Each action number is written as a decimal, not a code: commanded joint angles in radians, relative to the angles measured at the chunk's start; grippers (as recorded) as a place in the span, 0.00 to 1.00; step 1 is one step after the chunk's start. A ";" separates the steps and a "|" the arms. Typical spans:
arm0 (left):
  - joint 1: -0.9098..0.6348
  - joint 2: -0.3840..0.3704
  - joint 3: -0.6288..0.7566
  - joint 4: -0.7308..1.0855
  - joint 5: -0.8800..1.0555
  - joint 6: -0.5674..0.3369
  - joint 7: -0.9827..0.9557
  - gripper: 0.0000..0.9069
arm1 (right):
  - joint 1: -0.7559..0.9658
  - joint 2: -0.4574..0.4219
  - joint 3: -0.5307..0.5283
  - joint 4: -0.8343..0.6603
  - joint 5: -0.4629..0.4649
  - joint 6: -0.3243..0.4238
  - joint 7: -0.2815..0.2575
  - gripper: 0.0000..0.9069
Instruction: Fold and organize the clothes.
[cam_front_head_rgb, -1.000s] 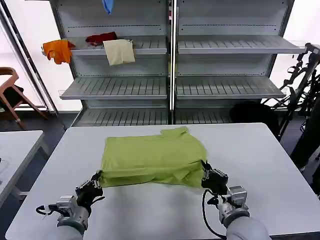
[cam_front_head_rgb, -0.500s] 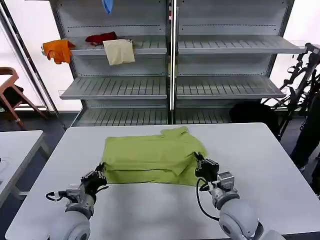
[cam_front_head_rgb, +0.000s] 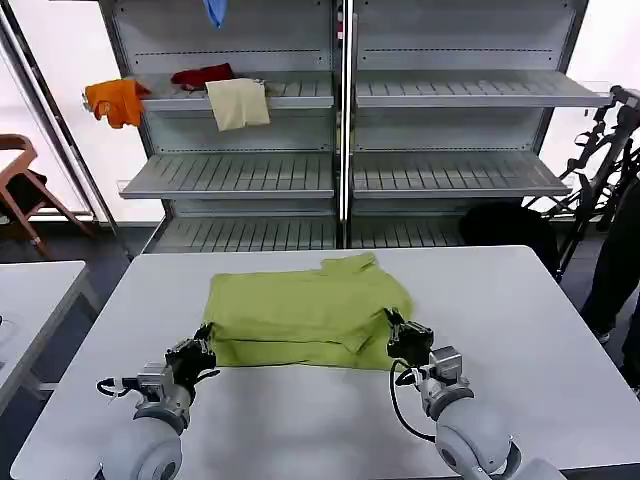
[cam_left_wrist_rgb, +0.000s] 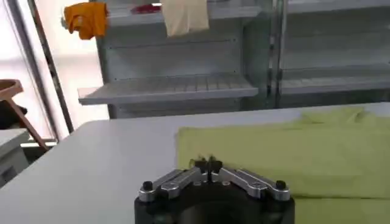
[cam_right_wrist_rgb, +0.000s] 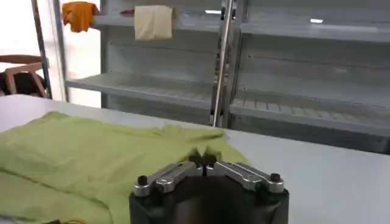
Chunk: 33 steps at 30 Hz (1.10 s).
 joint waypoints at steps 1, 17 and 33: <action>0.013 0.002 -0.004 0.010 0.009 0.002 0.014 0.01 | -0.032 0.001 0.005 -0.012 -0.003 0.005 0.001 0.00; 0.051 0.016 -0.034 0.014 0.021 0.028 0.045 0.03 | -0.152 -0.020 0.105 0.041 0.023 0.004 -0.006 0.00; 0.084 0.025 -0.071 -0.043 0.040 0.052 0.050 1.00 | -0.196 0.011 0.167 0.104 0.042 -0.026 0.111 1.00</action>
